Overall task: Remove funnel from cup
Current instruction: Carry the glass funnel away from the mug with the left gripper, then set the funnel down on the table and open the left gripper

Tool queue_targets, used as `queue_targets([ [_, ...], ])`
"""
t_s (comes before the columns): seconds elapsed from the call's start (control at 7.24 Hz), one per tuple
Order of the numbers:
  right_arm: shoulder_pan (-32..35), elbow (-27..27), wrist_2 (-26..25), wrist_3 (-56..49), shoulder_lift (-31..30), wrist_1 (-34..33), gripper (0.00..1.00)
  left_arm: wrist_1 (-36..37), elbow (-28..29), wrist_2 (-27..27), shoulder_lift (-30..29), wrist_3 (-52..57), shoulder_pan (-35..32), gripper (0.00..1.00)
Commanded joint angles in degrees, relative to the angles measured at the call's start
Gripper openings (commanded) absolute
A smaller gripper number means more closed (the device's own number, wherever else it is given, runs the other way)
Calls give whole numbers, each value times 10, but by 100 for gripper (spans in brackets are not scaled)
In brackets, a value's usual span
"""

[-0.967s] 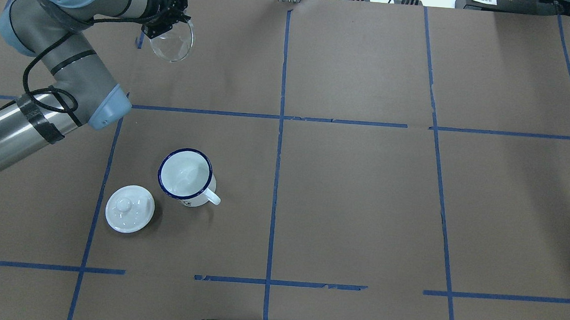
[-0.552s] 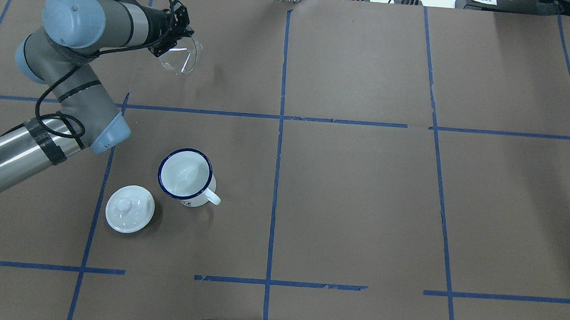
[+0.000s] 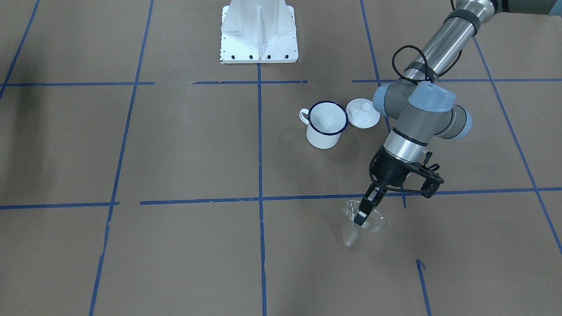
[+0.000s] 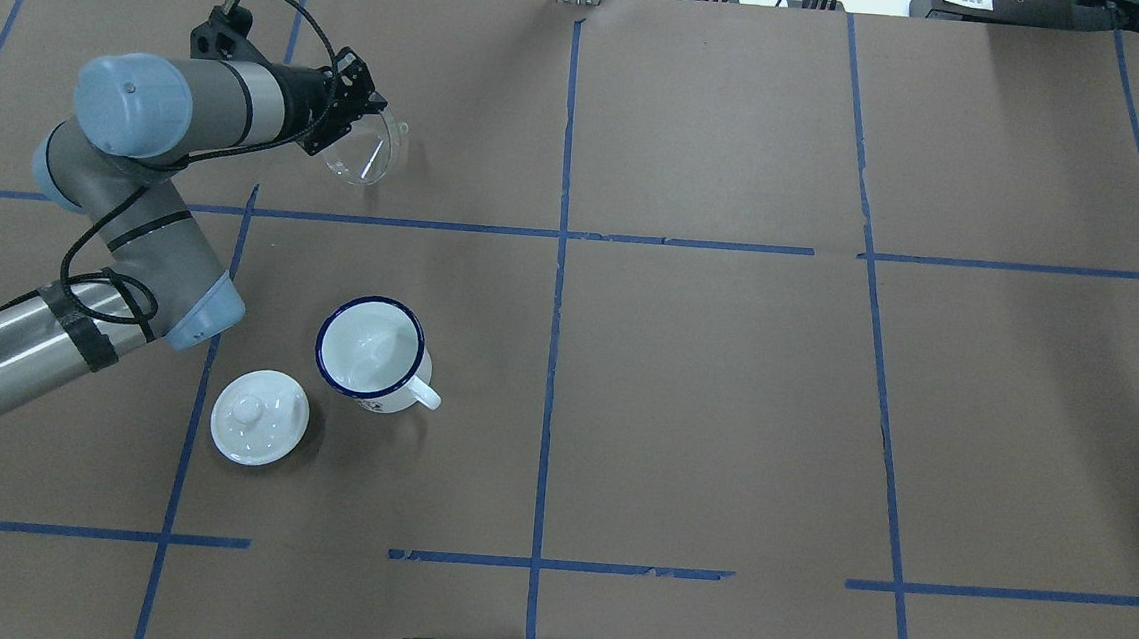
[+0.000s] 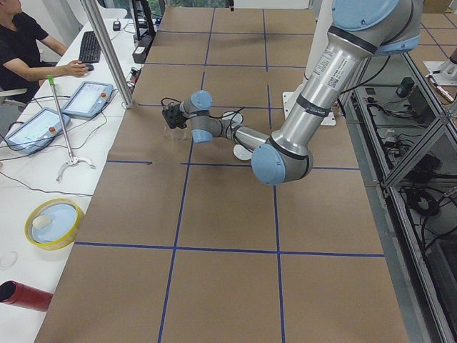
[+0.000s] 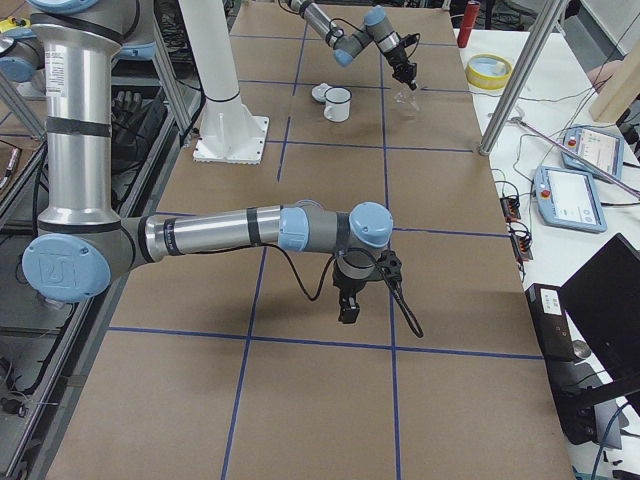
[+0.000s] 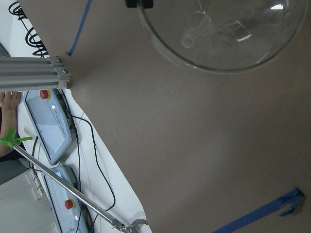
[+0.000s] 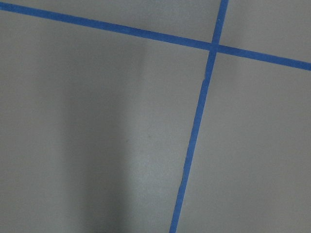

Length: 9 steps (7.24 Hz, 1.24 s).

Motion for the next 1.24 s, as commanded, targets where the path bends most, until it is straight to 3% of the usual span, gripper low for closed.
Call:
queue_targets([
  [0.0,0,0,0,0,0,0,100,-8,1,0,3,-1,2,0],
  [0.14,0,0,0,0,0,0,100,-8,1,0,3,-2,2,0],
  [0.41,0,0,0,0,0,0,100,-7,2,-1,5,-6,2,24],
  [0.55,0,0,0,0,0,0,100,-6,2,-3,10,-4,2,44],
  [0.83,0,0,0,1,0,0,100,23,-9,-7,21,5,3,100],
  [1.1,0,0,0,1,0,0,100,138,-84,-93,48,7,2,100],
])
